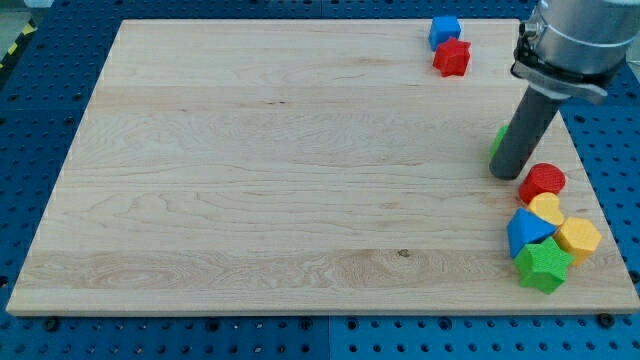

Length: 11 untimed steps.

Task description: Slide the green circle closer to the red star

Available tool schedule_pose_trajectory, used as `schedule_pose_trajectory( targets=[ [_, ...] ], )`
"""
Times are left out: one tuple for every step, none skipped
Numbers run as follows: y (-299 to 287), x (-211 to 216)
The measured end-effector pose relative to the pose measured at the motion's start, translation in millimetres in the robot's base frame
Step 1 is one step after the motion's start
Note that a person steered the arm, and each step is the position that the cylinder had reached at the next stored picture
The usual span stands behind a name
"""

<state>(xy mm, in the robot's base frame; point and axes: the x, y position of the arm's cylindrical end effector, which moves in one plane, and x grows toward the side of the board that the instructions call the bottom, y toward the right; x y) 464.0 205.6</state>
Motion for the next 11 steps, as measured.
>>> schedule_pose_trajectory(
  targets=[
    [7, -30],
    [11, -61],
    [13, -74],
    [48, -47],
    [100, -49],
    [109, -74],
    [92, -83],
    [67, -83],
    [46, -84],
    [35, -100],
    [23, -113]
  ],
)
